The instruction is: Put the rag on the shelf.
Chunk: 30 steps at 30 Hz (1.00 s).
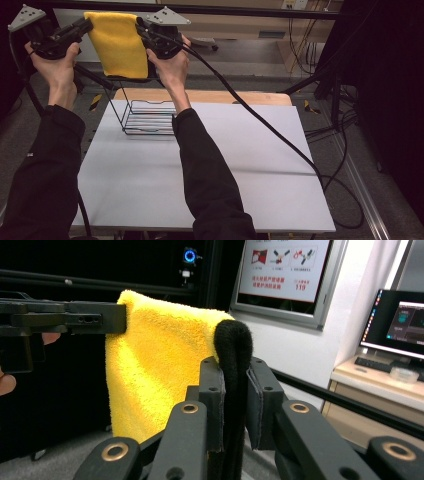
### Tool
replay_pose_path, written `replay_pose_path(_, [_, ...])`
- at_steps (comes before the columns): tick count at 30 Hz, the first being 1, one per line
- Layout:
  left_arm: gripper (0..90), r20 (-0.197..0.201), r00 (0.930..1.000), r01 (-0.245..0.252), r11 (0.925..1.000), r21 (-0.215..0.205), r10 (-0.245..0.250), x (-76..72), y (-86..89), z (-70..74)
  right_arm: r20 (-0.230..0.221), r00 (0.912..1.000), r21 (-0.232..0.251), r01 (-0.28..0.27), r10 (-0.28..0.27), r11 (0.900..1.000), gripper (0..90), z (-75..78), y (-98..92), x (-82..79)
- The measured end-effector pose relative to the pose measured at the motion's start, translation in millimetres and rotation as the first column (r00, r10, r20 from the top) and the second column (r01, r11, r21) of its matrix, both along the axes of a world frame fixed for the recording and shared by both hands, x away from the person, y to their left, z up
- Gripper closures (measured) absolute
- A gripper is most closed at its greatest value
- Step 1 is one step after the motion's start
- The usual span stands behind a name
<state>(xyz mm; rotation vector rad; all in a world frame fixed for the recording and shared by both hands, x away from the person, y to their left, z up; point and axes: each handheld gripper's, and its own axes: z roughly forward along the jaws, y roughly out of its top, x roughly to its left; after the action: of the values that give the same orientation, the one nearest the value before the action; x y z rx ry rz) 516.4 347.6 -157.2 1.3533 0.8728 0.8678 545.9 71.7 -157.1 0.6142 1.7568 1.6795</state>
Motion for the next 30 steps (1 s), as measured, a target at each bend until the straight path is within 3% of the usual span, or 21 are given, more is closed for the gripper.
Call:
replay_pose_path(6, [84.5, -0.018, 0.9996, 0.021, 0.9997, 0.009, -0.021, -0.7, -1.8, -15.3, -0.019, 0.9998, -0.021, -0.001, 0.0, 1.0, 79.8, -12.6, -4.6, -1.9])
replay_pose_path(20, [84.5, -0.04, 0.9975, 0.061, 0.9972, 0.044, -0.059, -11.2, -6.0, -39.8, -0.059, 0.9982, -0.011, -0.007, 0.006, 1.0, 79.7, -44.0, -14.5, -10.5])
replay_pose_path(30, [84.5, -0.039, 0.9966, 0.073, 0.9966, 0.036, -0.072, -20.6, -2.0, -48.8, -0.053, 0.9986, -0.03, -0.008, 0.006, 1.0, 79.6, -50.6, -11.5, -18.1])
